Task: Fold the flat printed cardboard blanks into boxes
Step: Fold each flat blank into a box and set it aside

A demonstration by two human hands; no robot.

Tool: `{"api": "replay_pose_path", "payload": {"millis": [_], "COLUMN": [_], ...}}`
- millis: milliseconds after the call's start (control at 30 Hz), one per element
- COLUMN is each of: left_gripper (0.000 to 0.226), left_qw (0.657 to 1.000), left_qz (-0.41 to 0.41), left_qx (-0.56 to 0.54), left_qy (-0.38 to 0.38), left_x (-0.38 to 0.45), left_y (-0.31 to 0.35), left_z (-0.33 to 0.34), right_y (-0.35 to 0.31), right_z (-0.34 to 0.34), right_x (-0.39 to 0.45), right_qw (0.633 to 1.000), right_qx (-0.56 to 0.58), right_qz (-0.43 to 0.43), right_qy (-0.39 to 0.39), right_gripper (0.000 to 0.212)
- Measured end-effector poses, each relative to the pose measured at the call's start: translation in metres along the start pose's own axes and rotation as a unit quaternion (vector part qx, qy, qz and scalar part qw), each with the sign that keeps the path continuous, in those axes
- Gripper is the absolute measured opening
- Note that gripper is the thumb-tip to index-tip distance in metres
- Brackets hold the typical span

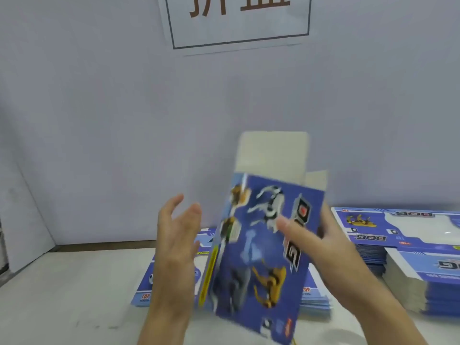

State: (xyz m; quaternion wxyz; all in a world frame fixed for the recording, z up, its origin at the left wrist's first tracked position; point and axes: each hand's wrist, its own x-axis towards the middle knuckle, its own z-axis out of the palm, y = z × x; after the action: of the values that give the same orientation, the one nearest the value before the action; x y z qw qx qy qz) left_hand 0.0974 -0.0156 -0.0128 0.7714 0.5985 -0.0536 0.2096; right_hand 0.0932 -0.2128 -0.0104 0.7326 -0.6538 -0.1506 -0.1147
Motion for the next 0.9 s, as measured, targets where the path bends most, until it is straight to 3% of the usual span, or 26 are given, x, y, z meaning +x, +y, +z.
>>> {"api": "replay_pose_path", "payload": {"millis": [100, 167, 267, 400, 600, 700, 800, 900], "left_gripper": [0.061, 0.06, 0.058, 0.032, 0.062, 0.049, 0.043, 0.031], "left_qw": [0.995, 0.992, 0.99, 0.996, 0.998, 0.997, 0.992, 0.986], "left_qz": [0.011, 0.029, 0.052, 0.055, 0.05, 0.039, 0.044, 0.042], "left_qx": [0.041, 0.082, 0.107, 0.044, 0.028, 0.052, 0.114, 0.162], "left_qy": [-0.086, -0.087, -0.075, -0.054, -0.031, -0.028, -0.021, -0.022], "left_x": [-0.002, -0.004, -0.005, -0.006, -0.005, -0.002, -0.002, -0.004], "left_y": [0.005, 0.004, -0.006, -0.014, -0.016, -0.023, -0.03, -0.034], "left_z": [-0.001, 0.001, 0.005, 0.01, 0.01, 0.007, 0.005, 0.006], "right_y": [0.007, 0.009, 0.013, 0.022, 0.032, 0.036, 0.038, 0.041], "right_z": [0.003, 0.006, 0.01, 0.022, 0.027, 0.026, 0.03, 0.036], "right_x": [-0.004, -0.004, -0.002, 0.001, 0.0, 0.0, 0.0, 0.003], "right_qw": [0.988, 0.983, 0.984, 0.998, 0.998, 0.998, 0.999, 0.998], "right_qx": [-0.066, -0.07, -0.053, 0.023, 0.004, -0.004, -0.044, -0.041], "right_qz": [0.06, 0.072, 0.09, 0.036, -0.024, -0.001, 0.025, 0.03], "right_qy": [-0.124, -0.156, -0.144, -0.054, -0.058, -0.062, -0.017, 0.038], "right_gripper": [0.08, 0.078, 0.084, 0.104, 0.081, 0.061, 0.035, 0.051]}}
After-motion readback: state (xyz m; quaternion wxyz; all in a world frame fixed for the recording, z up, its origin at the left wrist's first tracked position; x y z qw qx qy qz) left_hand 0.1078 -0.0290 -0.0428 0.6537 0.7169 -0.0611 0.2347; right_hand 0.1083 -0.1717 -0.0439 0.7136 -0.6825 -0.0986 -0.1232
